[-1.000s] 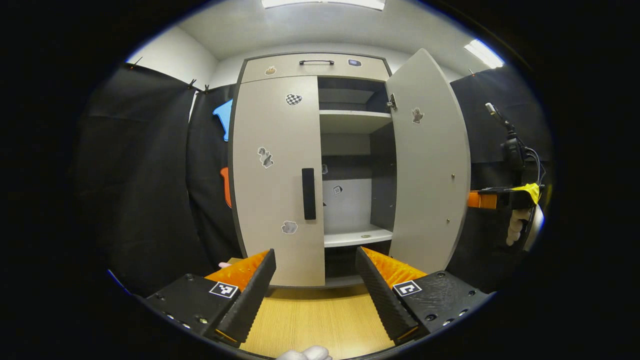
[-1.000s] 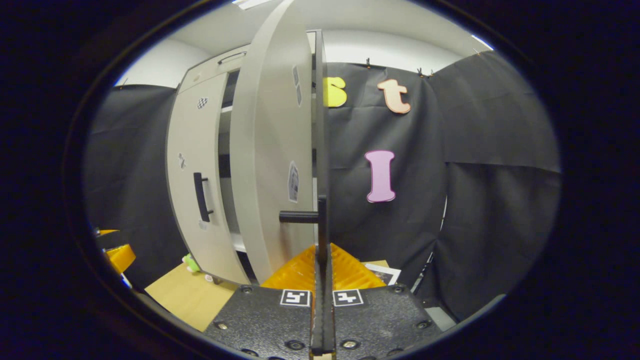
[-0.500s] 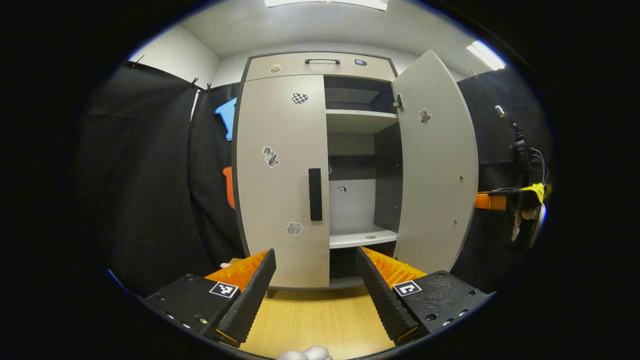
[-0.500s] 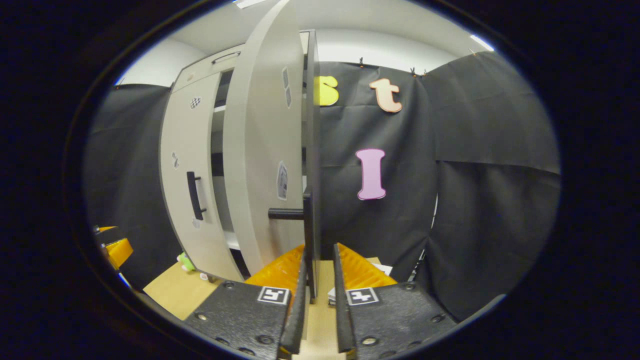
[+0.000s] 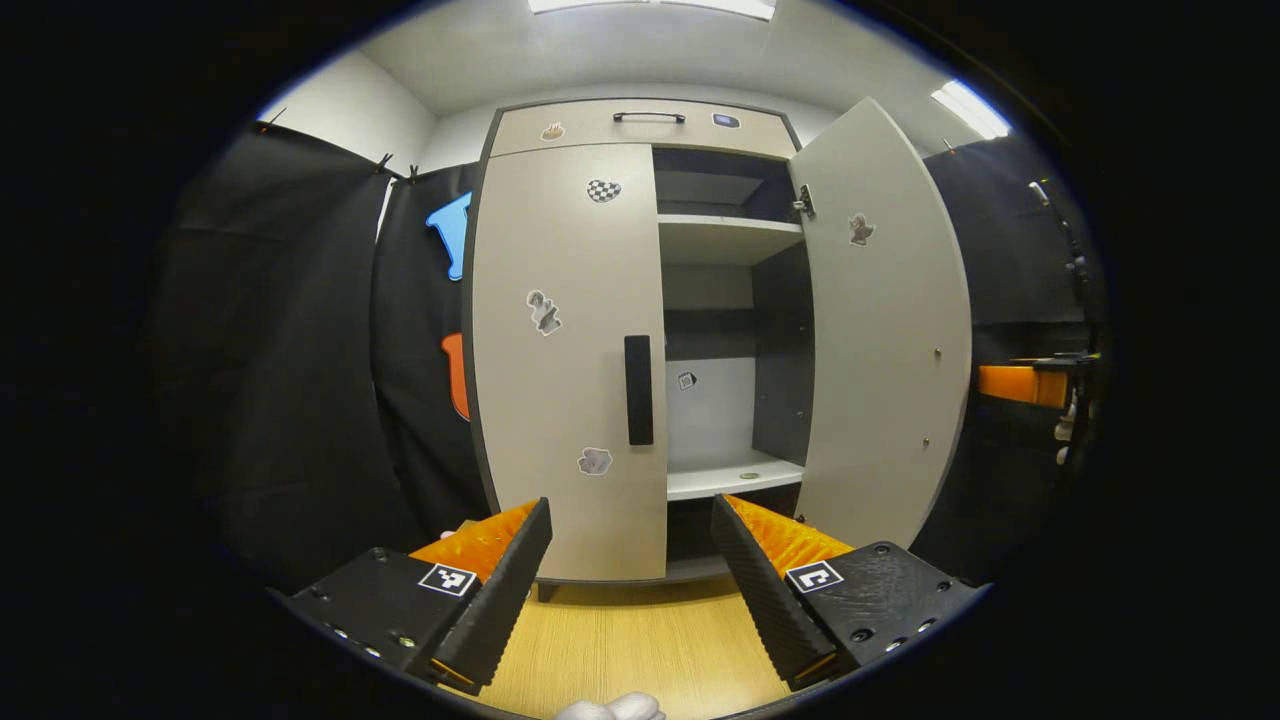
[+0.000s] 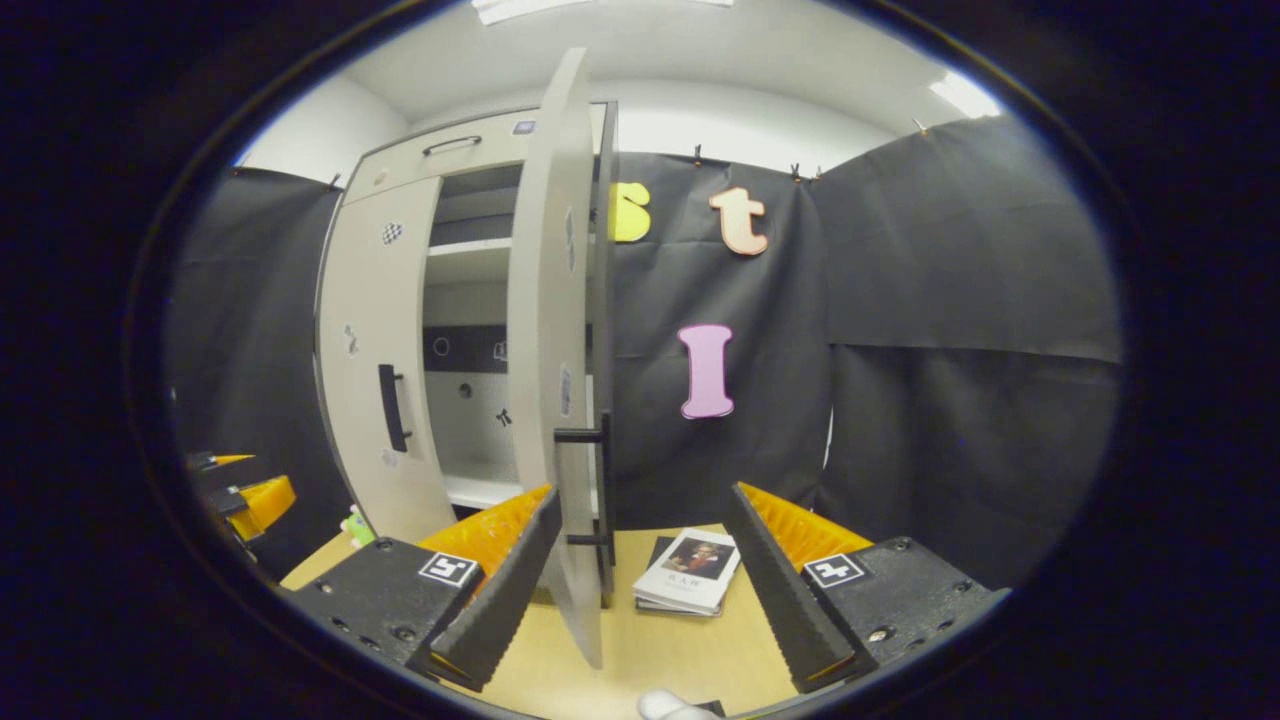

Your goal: Open the right door of the double-door shoe cabinet with the right hand, and open the left door with the left hand.

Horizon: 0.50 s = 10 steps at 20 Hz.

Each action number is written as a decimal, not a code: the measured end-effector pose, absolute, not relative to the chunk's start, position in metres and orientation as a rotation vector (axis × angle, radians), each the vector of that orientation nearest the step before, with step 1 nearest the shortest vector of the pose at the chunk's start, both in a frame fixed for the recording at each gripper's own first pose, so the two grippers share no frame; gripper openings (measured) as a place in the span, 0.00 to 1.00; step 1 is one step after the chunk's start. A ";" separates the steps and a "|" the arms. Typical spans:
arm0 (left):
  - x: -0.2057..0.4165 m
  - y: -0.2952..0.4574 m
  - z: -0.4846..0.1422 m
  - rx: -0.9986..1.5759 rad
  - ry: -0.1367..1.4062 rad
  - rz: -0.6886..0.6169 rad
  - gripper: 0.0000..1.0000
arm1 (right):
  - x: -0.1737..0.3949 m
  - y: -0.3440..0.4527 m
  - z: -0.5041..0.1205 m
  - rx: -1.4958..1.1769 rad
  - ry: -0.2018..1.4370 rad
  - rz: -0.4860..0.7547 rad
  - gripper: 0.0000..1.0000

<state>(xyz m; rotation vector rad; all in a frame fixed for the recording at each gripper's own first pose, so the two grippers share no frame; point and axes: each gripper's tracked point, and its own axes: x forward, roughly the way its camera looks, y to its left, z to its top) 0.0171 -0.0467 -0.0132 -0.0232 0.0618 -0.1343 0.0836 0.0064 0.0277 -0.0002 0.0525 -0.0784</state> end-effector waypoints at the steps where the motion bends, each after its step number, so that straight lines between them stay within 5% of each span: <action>1: 0.021 -0.045 -0.012 -0.022 0.058 -0.134 0.96 | 0.081 0.013 0.027 0.010 0.049 -0.063 1.00; 10: 0.059 -0.040 -0.005 0.000 0.022 -0.119 0.96 | 0.068 0.036 0.014 0.080 0.074 -0.061 1.00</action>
